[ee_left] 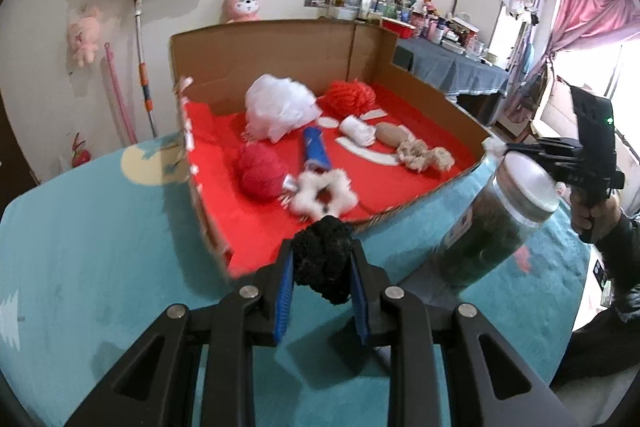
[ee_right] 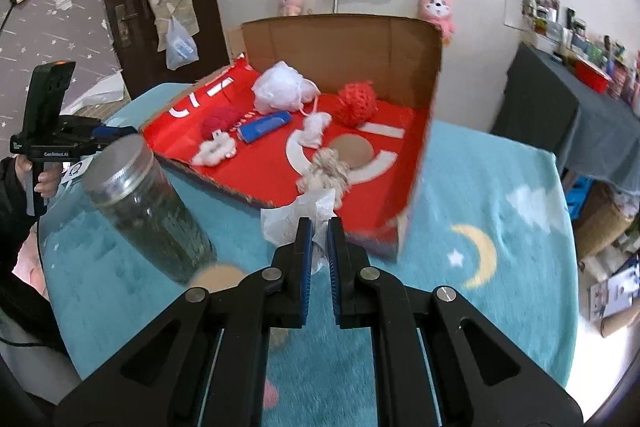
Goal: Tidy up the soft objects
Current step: 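Carry the black scrunchie with the left tool while the right tool carries the white cloth into the box, then open both tools to drop the black scrunchie and white cloth onto the red liner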
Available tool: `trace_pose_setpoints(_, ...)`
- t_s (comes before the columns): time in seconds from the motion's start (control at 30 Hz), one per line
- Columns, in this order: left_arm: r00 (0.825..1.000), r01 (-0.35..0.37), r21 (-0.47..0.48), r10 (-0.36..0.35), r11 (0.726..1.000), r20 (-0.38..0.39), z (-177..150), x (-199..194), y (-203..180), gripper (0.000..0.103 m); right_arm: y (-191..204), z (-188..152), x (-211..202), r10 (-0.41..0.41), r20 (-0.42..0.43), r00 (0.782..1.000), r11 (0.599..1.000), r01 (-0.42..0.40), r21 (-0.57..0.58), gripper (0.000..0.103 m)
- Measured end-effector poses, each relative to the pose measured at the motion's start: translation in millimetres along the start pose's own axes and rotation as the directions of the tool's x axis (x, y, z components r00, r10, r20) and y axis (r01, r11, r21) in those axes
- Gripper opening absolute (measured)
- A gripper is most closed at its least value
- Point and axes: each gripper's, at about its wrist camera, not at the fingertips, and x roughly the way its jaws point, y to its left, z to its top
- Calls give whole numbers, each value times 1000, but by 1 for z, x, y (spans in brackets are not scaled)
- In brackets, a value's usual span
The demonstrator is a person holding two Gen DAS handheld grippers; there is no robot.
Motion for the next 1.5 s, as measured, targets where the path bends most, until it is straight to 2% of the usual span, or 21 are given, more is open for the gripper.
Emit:
trace_pose_setpoints(0.23, 996, 75, 42, -72, 996, -55, 49, 29, -25, 27, 6, 38, 29, 87, -36, 996, 996, -87, -3, 7)
trace_pose_setpoints(0.33, 989, 104, 52, -97, 993, -115, 70, 56, -35, 27, 5, 59, 56, 140, -90, 986, 990, -137, 37, 7)
trace_pose_setpoints(0.4, 977, 120, 59, -107, 991, -182, 81, 80, -42, 27, 6, 70, 77, 166, -151, 974, 986, -161, 47, 7)
trace_pose_setpoints(0.57, 954, 110, 82, -82, 991, -290, 94, 122, -49, 27, 5, 91, 122, 161, -263, 951, 987, -148, 68, 8)
trace_pose_setpoints(0.6, 949, 112, 82, -82, 990, -305, 96, 127, -49, 27, 6, 93, 129, 170, -286, 943, 985, -156, 69, 8)
trace_pose_setpoints(0.73, 936, 98, 89, -61, 991, -348, 100, 147, -48, 28, 7, 100, 146, 136, -337, 932, 991, -127, 49, 8)
trace_pose_setpoints(1.0, 929, 85, 69, -54, 994, -367, 100, 163, -41, 28, 2, 102, 169, 114, -398, 910, 993, -96, 67, 8)
trace_pose_setpoints(1.23, 929, 79, 59, -52, 995, -365, 100, 165, -37, 29, 1, 98, 174, 99, -415, 904, 995, -80, 64, 9)
trace_pose_setpoints(1.37, 931, 76, 62, -49, 995, -361, 99, 164, -37, 34, 1, 99, 176, 85, -410, 908, 996, -63, 68, 9)
trace_pose_setpoints(1.5, 932, 72, 64, -44, 995, -359, 98, 166, -38, 44, 0, 101, 177, 84, -410, 908, 996, -59, 73, 9)
